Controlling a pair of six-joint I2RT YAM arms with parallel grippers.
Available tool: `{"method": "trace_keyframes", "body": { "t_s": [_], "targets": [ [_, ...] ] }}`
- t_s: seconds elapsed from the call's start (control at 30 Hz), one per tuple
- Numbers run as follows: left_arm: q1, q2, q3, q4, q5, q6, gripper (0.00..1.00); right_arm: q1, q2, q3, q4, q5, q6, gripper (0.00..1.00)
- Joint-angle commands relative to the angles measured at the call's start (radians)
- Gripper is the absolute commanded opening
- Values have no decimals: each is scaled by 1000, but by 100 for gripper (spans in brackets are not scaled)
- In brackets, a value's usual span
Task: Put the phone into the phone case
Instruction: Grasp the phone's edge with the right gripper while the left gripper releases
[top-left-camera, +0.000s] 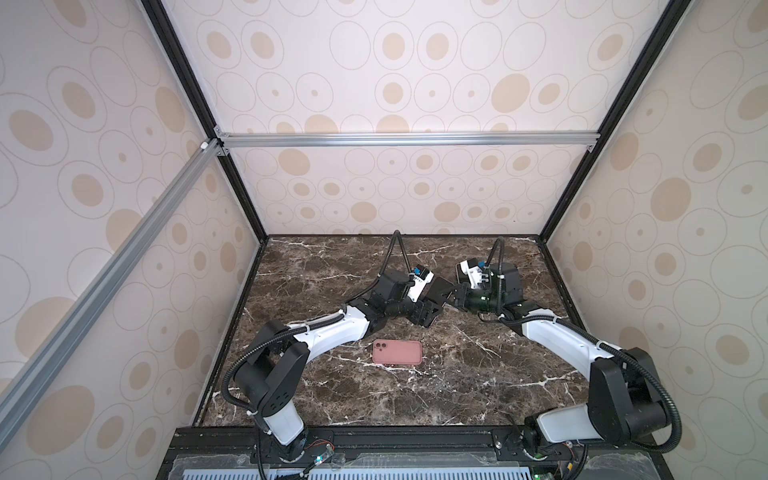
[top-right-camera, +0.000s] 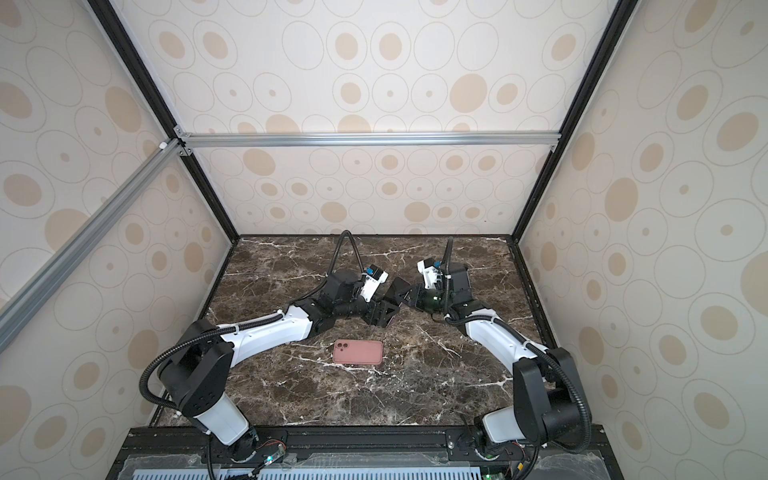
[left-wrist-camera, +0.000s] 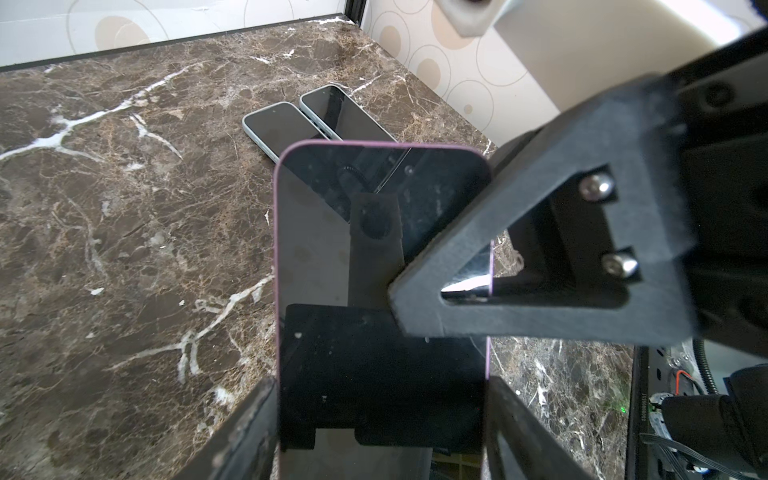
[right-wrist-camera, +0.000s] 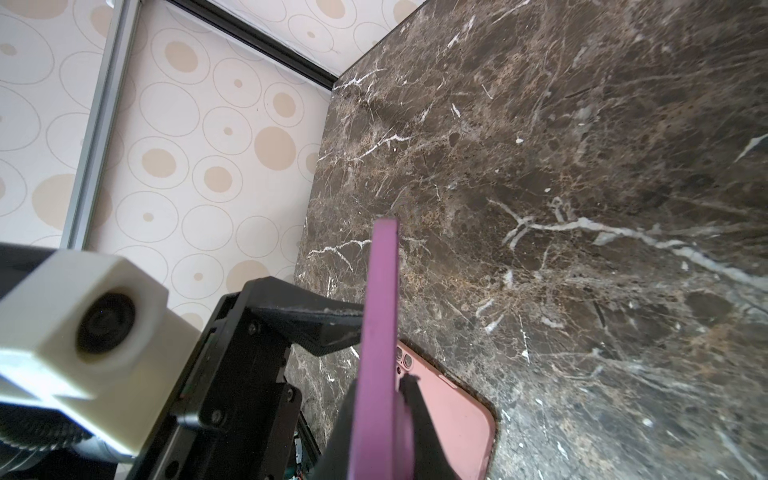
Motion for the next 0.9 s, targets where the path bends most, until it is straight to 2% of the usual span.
{"method": "trace_keyframes", "body": {
  "t_s": [0.0, 0.03, 0.27, 0.4, 0.5, 0.7, 0.87],
  "targets": [
    [5, -52, -7, 52, 40, 0, 92, -4, -29, -2, -2, 17, -29, 4],
    [5, -57, -16, 65, 39, -2, 100, -4, -30, -2, -1, 23, -32, 4],
    [4, -69, -30, 99, 110, -39, 100, -3, -30, 12, -15, 28, -57, 3],
    [7, -98, -27, 100, 169, -74, 100, -4, -41, 57, -143, 36, -191, 2],
    [20, -119, -9, 63, 202, -82, 100, -4, -39, 115, -266, -21, -324, 2],
    [138, -147, -28, 77, 388, -157, 99, -4, -31, 190, -464, -173, -519, 4],
    [255, -141, -98, 215, 567, -277, 89, -3, -28, 198, -525, -293, -590, 4]
  ]
}}
